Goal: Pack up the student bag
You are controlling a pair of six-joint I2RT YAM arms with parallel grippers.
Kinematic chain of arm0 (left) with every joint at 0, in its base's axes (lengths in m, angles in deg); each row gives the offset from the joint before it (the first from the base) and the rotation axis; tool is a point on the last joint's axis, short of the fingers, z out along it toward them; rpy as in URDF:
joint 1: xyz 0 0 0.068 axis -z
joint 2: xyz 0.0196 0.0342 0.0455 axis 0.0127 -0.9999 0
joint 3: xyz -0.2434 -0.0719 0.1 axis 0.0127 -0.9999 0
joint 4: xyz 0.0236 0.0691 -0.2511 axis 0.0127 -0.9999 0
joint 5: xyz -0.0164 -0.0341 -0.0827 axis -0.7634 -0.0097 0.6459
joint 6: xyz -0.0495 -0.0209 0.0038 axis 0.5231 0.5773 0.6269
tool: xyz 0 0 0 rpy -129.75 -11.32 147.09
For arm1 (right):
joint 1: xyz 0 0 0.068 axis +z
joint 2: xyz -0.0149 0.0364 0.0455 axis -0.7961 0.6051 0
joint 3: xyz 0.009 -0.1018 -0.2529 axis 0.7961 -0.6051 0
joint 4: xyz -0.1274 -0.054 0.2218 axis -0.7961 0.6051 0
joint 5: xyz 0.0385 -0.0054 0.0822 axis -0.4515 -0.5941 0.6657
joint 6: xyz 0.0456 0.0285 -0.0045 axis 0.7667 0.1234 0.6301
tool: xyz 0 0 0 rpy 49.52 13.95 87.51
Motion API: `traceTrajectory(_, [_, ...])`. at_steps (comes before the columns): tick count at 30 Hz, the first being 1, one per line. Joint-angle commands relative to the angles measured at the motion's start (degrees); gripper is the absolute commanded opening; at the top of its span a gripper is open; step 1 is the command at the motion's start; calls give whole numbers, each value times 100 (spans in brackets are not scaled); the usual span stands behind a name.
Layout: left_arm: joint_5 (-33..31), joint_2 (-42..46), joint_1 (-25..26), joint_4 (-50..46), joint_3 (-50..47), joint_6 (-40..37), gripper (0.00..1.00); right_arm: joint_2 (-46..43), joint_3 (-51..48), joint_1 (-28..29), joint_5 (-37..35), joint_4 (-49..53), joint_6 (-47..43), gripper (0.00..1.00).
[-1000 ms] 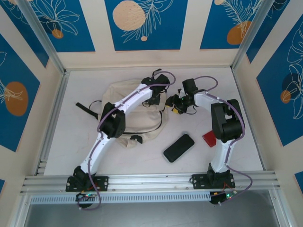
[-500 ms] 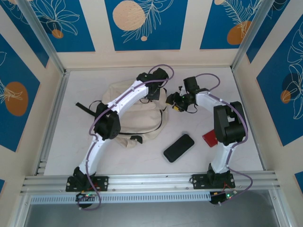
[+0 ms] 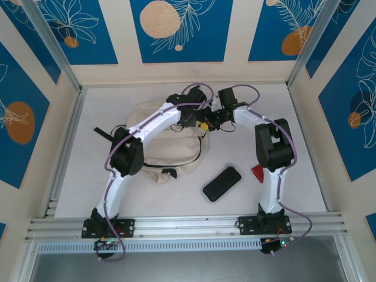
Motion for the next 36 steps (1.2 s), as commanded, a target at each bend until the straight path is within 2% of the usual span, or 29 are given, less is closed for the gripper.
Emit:
traceTrajectory(1, [1,279,45,77,-103,-117,0,312,242,65,32,331,268,44])
traceTrajectory(5, [-61,362,30,129,-221,-120,0,536,439,146,213,312,274,35])
traceTrajectory(9, [-188,469,12,130,-340,-100,0,648,549,216,181,414,219,20])
traceTrajectory(12, [-407,581,-26,48,-429,-73,0,662,525,230,30,495,210,9])
traceTrajectory(15, [-564,753,-129,3,-630,-105,0,581,430,232,-255,551,170,4])
traceTrajectory(19, [-698,1117,-340,-2,-1171,-119,0,443,300,210,-657,628,157,0])
traceTrajectory(23, [-747,1552,-600,106,-1871,-86,0,334,225,213,-946,658,124,0])
traceTrajectory(36, [-775,2597,-1691,514,-3628,168,0,306,233,313,-1245,732,9,0])
